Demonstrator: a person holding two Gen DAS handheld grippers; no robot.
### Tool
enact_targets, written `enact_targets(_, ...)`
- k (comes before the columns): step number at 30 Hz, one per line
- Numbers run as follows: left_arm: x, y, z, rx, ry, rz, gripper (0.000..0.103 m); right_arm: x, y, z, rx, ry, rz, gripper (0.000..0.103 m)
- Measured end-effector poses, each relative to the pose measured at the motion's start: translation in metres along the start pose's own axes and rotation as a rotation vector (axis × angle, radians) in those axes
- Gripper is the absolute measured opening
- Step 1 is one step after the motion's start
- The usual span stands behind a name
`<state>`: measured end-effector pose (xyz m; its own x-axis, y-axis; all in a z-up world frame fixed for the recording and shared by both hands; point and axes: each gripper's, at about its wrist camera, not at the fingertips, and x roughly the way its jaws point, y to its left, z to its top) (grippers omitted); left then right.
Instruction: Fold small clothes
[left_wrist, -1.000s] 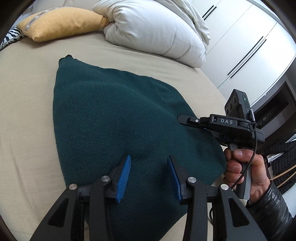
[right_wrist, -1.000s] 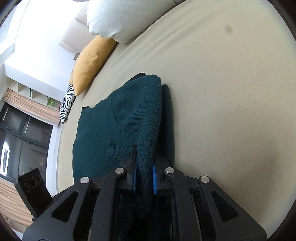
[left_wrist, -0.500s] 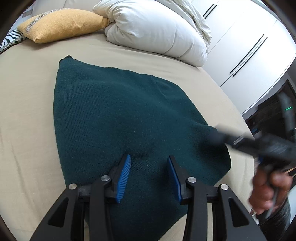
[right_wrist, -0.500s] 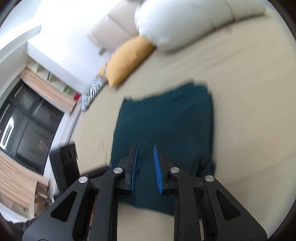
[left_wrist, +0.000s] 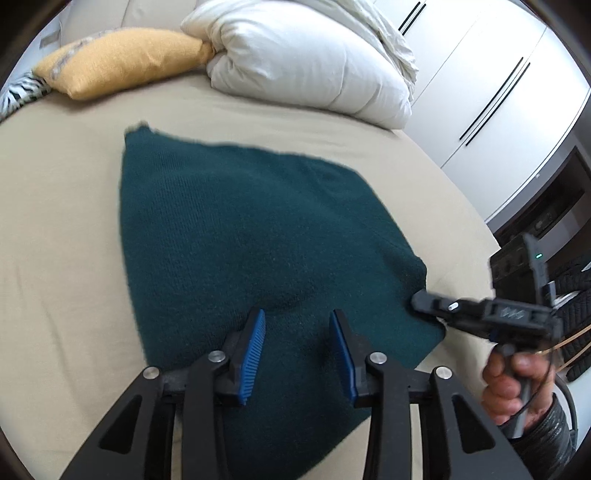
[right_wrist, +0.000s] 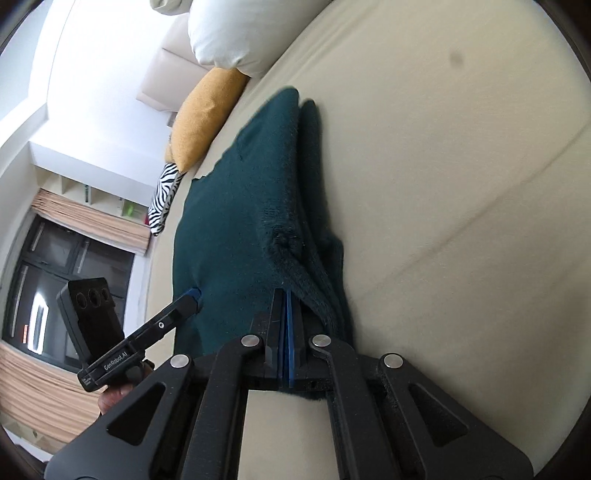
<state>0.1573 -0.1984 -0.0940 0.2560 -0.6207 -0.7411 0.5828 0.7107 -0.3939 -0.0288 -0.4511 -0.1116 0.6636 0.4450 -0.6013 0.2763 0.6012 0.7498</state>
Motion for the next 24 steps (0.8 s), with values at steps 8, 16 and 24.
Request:
enact_targets(8,0.02,0.003,0.04,0.051,-0.031,0.121,0.042,0.042,0.032,0.042,-0.062,0.014,0.033,0.008)
enact_targets(16,0.048,0.023,0.042,0.028,0.006,0.08,0.041,0.049,-0.007,0.047,-0.011,-0.027,0.055,0.0)
enact_targets(24,0.05,0.016,0.038,0.069,0.008,0.109,0.041,0.036,0.047,0.086,-0.111,-0.006,0.032,0.008)
